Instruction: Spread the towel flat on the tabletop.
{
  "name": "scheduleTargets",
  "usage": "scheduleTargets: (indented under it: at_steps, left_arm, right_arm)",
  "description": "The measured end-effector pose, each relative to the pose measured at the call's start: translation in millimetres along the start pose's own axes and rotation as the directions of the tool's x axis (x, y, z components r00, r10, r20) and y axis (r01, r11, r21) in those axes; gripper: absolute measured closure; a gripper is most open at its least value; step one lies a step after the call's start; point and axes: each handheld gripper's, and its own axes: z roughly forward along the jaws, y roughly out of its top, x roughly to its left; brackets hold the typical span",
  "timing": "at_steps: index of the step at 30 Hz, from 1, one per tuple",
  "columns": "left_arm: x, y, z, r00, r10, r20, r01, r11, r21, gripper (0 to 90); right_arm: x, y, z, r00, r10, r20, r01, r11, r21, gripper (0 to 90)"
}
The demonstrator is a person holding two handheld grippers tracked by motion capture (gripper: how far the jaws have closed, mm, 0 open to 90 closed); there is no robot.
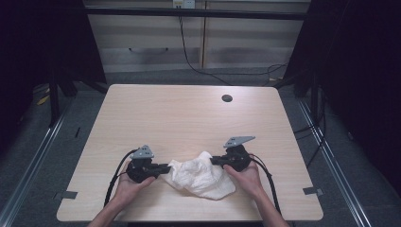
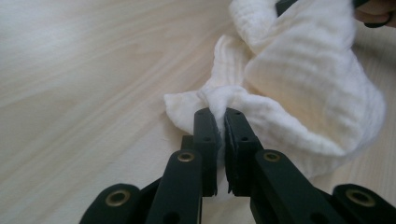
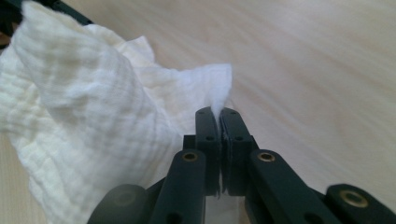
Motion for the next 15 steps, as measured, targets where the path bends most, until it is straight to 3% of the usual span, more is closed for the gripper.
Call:
scheduleTargets:
  at_steps: [2,3,8,9,11,13,15]
  left_arm:
    - [3.1,0.8,-5.9,0.9997,-0.006,-0.025,0.006,0.9996,-0.027,85.1]
    - [5.8,2.1,-11.8,0.9983,-0.012,-0.057,0.008,0.9983,-0.058,85.2]
    - [10.8,4.9,-24.7,0.9936,-0.029,-0.109,0.016,0.9926,-0.121,85.5]
    - [12.4,4.9,-30.0,0.9908,-0.04,-0.13,0.02,0.9889,-0.147,85.5]
    - [12.2,4.3,-33.0,0.9858,-0.036,-0.164,0.01,0.988,-0.154,85.6]
    - [12.3,4.1,-34.0,0.9881,-0.03,-0.151,0.007,0.9882,-0.153,85.4]
    - [6.3,0.4,-30.7,0.9921,-0.015,-0.124,0.0,0.9924,-0.123,85.1]
  right_arm:
    - [-1.8,0.9,-4.7,0.9999,0.001,0.011,-0.001,1.0,-0.013,87.3]
    - [-5.5,2.9,-14.5,0.9994,0.01,0.033,-0.008,0.999,-0.047,87.3]
    - [-15.7,6.8,-42.0,0.994,0.037,0.103,-0.023,0.991,-0.129,87.4]
    - [-17.2,7.6,-47.7,0.9925,0.044,0.114,-0.026,0.988,-0.15,87.4]
    - [-19.6,8.2,-59.2,0.9894,0.053,0.135,-0.028,0.983,-0.18,87.4]
    - [-20.6,7.0,-68.7,0.9877,0.06,0.144,-0.03,0.979,-0.2,87.4]
    - [-19.0,2.5,-72.9,0.9876,0.057,0.146,-0.029,0.982,-0.188,87.2]
